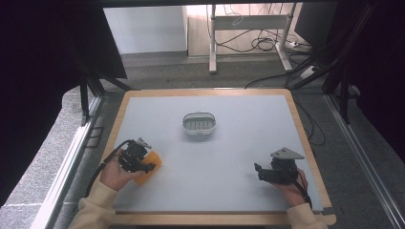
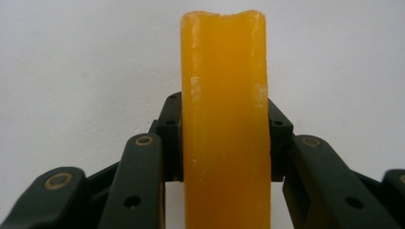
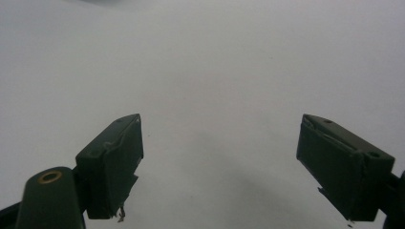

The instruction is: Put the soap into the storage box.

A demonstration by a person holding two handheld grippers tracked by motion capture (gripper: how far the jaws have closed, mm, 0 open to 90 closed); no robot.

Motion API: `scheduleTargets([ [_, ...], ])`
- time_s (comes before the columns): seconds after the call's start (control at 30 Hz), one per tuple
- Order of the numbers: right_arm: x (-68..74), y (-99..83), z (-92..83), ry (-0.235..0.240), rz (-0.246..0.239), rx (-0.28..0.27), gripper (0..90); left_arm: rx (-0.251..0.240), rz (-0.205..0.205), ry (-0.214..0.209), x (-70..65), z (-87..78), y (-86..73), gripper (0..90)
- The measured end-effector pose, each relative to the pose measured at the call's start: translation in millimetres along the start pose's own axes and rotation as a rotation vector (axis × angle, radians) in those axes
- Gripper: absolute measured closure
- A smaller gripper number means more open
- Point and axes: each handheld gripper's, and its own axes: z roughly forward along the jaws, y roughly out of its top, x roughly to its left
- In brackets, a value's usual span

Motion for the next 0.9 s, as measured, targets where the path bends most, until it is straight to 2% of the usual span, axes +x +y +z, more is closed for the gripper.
scheduleTargets([
  [0.37, -0.4, 0.0, -0.2, -0.007, 0.002, 0.002, 16.3, -0.05, 0.003, -0.003, 3.0, -13.3, -0.6, 61.9],
  [0.9, 2.5, 1.2, -0.9, -0.005, -0.004, -0.002, 16.2, -0.055, 0.025, -0.013, 4.1, -14.5, 3.1, 61.9],
])
